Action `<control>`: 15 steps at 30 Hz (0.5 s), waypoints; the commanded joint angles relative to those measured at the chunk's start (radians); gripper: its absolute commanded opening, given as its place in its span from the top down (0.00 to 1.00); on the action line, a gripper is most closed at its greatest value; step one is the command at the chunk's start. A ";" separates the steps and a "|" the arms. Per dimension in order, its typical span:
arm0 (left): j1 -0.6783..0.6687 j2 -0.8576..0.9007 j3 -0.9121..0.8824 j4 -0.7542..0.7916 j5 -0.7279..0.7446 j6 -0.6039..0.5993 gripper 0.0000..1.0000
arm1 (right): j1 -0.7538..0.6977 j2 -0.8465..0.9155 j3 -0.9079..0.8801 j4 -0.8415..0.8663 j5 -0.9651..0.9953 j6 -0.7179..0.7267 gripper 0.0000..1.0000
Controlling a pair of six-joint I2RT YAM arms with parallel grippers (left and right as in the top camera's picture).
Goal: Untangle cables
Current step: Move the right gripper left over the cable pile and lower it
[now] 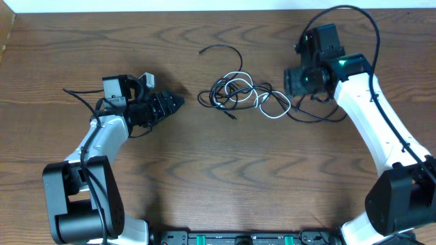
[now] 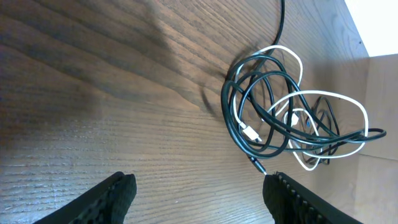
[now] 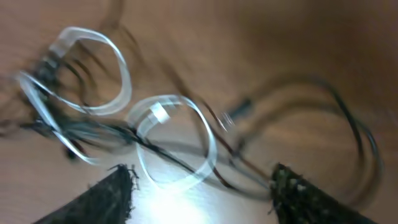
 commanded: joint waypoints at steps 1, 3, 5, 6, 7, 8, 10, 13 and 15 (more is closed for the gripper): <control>0.000 0.005 0.001 -0.002 0.006 0.024 0.29 | 0.014 0.003 -0.005 0.084 -0.142 0.005 0.38; 0.000 0.005 0.001 -0.002 0.006 0.024 0.29 | 0.031 0.018 -0.005 0.146 -0.175 0.005 0.40; 0.000 0.005 0.001 -0.002 0.006 0.024 0.30 | 0.054 0.042 -0.005 0.203 -0.198 0.005 0.40; 0.000 0.005 0.001 -0.002 0.006 0.024 0.29 | 0.065 0.056 -0.005 0.223 -0.203 0.005 0.40; 0.000 0.005 0.001 -0.002 0.006 0.024 0.30 | 0.081 0.076 -0.005 0.249 -0.204 0.005 0.39; 0.000 0.005 0.001 -0.002 0.006 0.024 0.29 | 0.096 0.094 -0.005 0.268 -0.204 0.004 0.39; 0.000 0.005 0.001 -0.002 0.006 0.024 0.30 | 0.131 0.140 -0.005 0.307 -0.204 -0.016 0.38; 0.000 0.005 0.001 -0.001 0.006 0.024 0.29 | 0.185 0.221 -0.005 0.356 -0.199 -0.049 0.38; 0.000 0.005 0.001 -0.001 0.006 0.024 0.29 | 0.204 0.260 -0.005 0.378 -0.192 -0.050 0.39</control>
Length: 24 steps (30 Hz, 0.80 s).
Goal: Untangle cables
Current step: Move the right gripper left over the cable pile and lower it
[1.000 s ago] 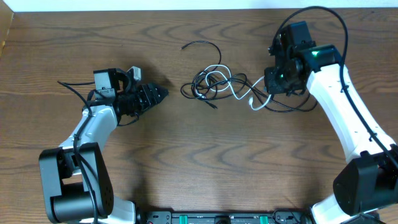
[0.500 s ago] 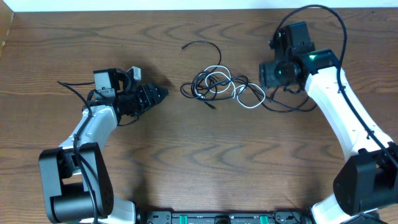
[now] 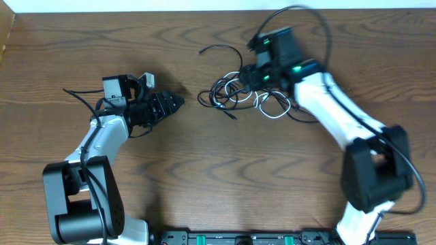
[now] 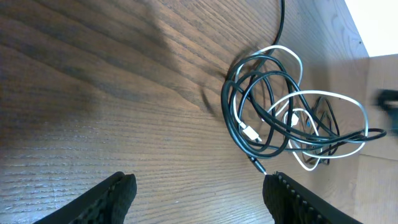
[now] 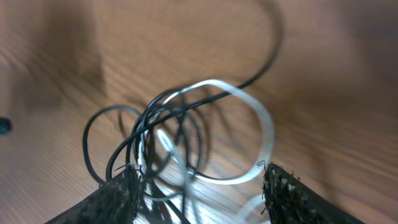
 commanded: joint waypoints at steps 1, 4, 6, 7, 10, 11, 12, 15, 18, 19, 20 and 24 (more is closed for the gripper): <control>0.000 0.005 0.001 0.000 0.006 0.024 0.30 | 0.043 0.079 -0.003 0.035 -0.005 -0.032 0.41; 0.000 0.005 0.001 0.000 0.006 0.024 0.29 | 0.052 0.104 -0.003 0.056 0.005 -0.032 0.56; 0.000 0.005 0.001 -0.001 0.006 0.024 0.30 | 0.052 0.101 -0.003 0.058 0.006 -0.032 0.66; 0.000 0.005 0.001 0.000 0.006 0.024 0.30 | 0.051 0.095 -0.003 0.058 0.006 -0.032 0.70; 0.000 0.005 0.001 0.000 0.006 0.024 0.30 | 0.048 0.066 -0.003 0.055 0.006 -0.032 0.92; 0.000 0.005 0.001 0.000 0.006 0.024 0.29 | 0.047 0.051 -0.003 0.052 0.006 -0.032 0.99; 0.000 0.005 0.001 0.000 0.006 0.024 0.29 | 0.047 0.032 -0.003 0.048 0.006 -0.032 0.99; 0.000 0.005 0.001 0.000 0.006 0.024 0.29 | 0.047 -0.041 -0.003 0.032 0.006 -0.032 0.99; 0.000 0.005 0.001 0.000 0.006 0.024 0.30 | 0.047 -0.124 -0.003 0.013 0.005 -0.032 0.99; 0.000 0.005 0.001 0.000 0.006 0.024 0.29 | 0.047 -0.158 -0.003 0.000 0.004 -0.032 0.99; 0.000 0.005 0.001 0.000 0.006 0.024 0.30 | 0.047 -0.189 -0.003 -0.012 -0.004 -0.032 0.99; 0.000 0.005 0.001 0.000 0.006 0.024 0.30 | 0.047 -0.310 -0.003 -0.057 -0.070 -0.032 0.99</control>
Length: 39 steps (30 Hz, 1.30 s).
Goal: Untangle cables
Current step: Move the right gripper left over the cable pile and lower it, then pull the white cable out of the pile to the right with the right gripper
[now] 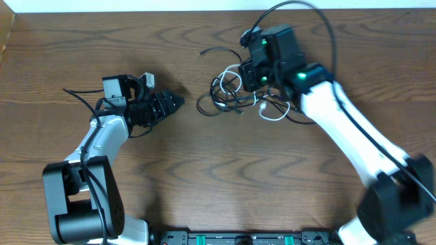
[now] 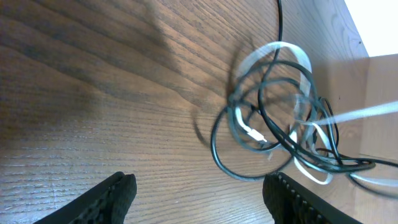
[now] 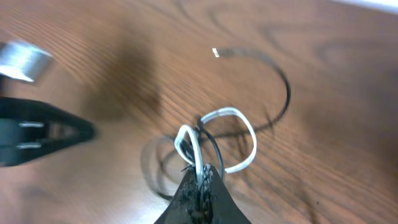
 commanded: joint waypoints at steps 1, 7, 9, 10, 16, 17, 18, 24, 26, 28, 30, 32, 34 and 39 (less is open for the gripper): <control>0.000 0.005 0.001 -0.001 0.006 0.024 0.29 | -0.003 -0.106 0.003 -0.021 -0.074 -0.005 0.99; 0.000 0.005 0.001 -0.001 0.006 0.024 0.30 | -0.003 -0.258 0.003 -0.020 -0.281 -0.005 0.99; 0.000 0.005 0.001 -0.001 0.006 0.023 0.29 | -0.003 -0.285 0.003 -0.022 -0.309 -0.004 0.99; 0.000 0.005 0.001 -0.001 0.006 0.024 0.29 | -0.003 -0.299 0.003 -0.023 -0.314 -0.004 0.99; 0.000 0.005 0.001 -0.001 0.006 0.023 0.29 | -0.021 -0.395 0.003 -0.023 -0.310 0.019 0.99; 0.000 0.005 0.001 -0.001 0.006 0.023 0.29 | -0.030 -0.415 0.003 -0.023 -0.304 0.029 0.99; 0.000 0.005 0.001 -0.001 0.006 0.023 0.30 | -0.039 -0.435 0.003 -0.024 -0.288 0.041 0.99; 0.000 0.005 0.001 -0.001 0.006 0.023 0.29 | -0.093 -0.578 0.003 -0.057 -0.149 0.082 0.99; 0.000 0.005 0.001 -0.001 0.006 0.023 0.29 | -0.103 -0.620 0.003 -0.078 -0.087 0.082 0.99; 0.000 0.005 0.001 -0.001 0.006 0.023 0.29 | -0.108 -0.659 0.003 -0.103 -0.023 0.082 0.99; 0.000 0.005 0.001 -0.001 0.006 0.023 0.29 | -0.108 -0.698 0.003 -0.125 0.045 0.082 0.99; 0.000 0.005 0.001 -0.001 0.006 0.023 0.29 | -0.108 -0.730 0.003 -0.129 0.089 0.082 0.99; 0.000 0.005 0.001 -0.001 0.006 0.023 0.29 | -0.108 -0.761 0.003 -0.122 0.128 0.082 0.99; 0.000 0.005 0.001 -0.001 0.006 0.024 0.29 | -0.108 -0.849 0.003 -0.069 0.212 0.082 0.99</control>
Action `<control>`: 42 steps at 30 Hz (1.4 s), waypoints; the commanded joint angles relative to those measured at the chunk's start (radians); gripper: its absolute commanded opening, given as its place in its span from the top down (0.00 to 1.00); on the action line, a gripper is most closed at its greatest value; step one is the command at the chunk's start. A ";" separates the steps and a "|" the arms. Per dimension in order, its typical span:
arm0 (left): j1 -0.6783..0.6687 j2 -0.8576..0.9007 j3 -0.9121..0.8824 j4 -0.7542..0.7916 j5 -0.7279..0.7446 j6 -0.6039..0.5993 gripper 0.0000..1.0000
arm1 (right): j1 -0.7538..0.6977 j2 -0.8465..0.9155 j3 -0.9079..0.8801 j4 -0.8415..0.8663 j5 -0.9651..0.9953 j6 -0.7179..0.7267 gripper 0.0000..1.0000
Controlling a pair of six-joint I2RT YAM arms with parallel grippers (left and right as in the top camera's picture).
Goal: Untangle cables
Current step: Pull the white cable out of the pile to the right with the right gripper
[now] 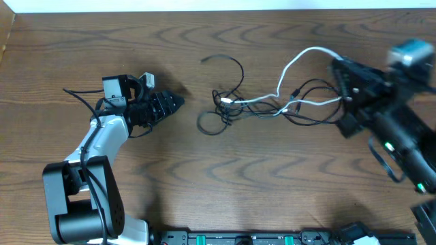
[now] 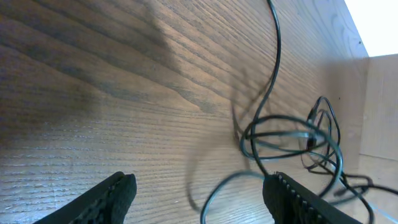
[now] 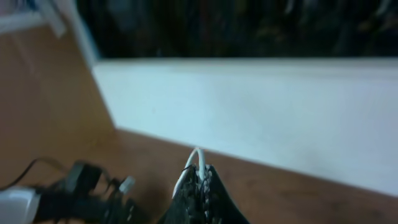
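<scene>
A white cable (image 1: 310,52) runs taut from the black cable tangle (image 1: 223,107) at mid-table out to the right, with a second white strand (image 1: 313,103) lower down. My right gripper (image 1: 339,71) is shut on a loop of the white cable (image 3: 198,157), raised at the right side; in its wrist view the fingers (image 3: 208,190) pinch it. My left gripper (image 1: 178,103) rests left of the tangle, open and empty (image 2: 199,183), with black loops (image 2: 292,134) ahead of its right finger (image 2: 298,199).
A loose black cable end (image 1: 231,62) curls at the far side of the brown wooden table (image 1: 204,177). A white wall (image 3: 261,106) borders the table's far edge. A black lead (image 1: 78,95) trails beside the left arm.
My right gripper, still shut on the white cable, now sits far to the right instead of over the pile. The white cable is stretched out and the black loops are looser. The left arm is unmoved.
At first my right gripper was open at the right of the bunched pile. Then it was open over the pile. Then it was shut on a white loop there. Now the white cable is drawn out rightward, and the left gripper has stayed open throughout.
</scene>
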 commanded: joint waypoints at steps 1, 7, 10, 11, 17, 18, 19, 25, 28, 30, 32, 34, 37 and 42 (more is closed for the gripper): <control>0.000 0.005 0.001 -0.002 0.006 0.024 0.29 | -0.005 -0.066 0.003 0.034 0.107 0.011 0.99; 0.000 0.005 0.001 -0.002 0.006 0.024 0.29 | -0.005 -0.126 0.003 0.127 0.177 -0.002 0.99; 0.000 0.005 0.001 -0.002 0.006 0.024 0.29 | -0.005 -0.135 0.003 0.174 0.173 -0.001 0.99; 0.000 0.005 0.001 -0.002 0.006 0.024 0.29 | -0.005 -0.135 0.003 0.186 0.172 -0.001 0.99; 0.000 0.005 0.001 -0.002 0.006 0.024 0.29 | -0.005 -0.132 0.003 0.196 0.180 -0.002 0.99; 0.000 0.005 0.001 -0.002 0.006 0.024 0.29 | -0.005 -0.129 0.003 0.194 0.190 -0.001 0.99; 0.000 0.005 0.001 -0.002 0.006 0.023 0.29 | -0.005 -0.126 0.003 0.194 0.198 -0.001 0.99; 0.000 0.005 0.001 -0.002 0.006 0.024 0.29 | -0.005 -0.101 0.003 0.221 0.340 0.039 0.99; 0.000 0.005 0.001 -0.002 0.006 0.024 0.29 | -0.005 -0.068 0.003 0.231 0.512 0.042 0.99; 0.000 0.005 0.001 -0.002 0.006 0.024 0.30 | -0.005 -0.034 0.003 0.211 0.595 0.042 0.99; 0.000 0.005 0.001 -0.002 0.006 0.024 0.29 | -0.005 0.002 0.003 0.165 0.638 0.042 0.99; 0.000 0.005 0.001 -0.002 0.006 0.024 0.29 | -0.005 0.051 0.003 0.082 0.660 0.042 0.99; 0.000 0.005 0.001 -0.002 0.006 0.024 0.30 | -0.006 0.107 0.003 -0.063 0.732 0.042 0.99; 0.000 0.005 0.001 -0.002 0.006 0.024 0.29 | -0.006 0.174 0.003 -0.217 0.957 0.049 0.99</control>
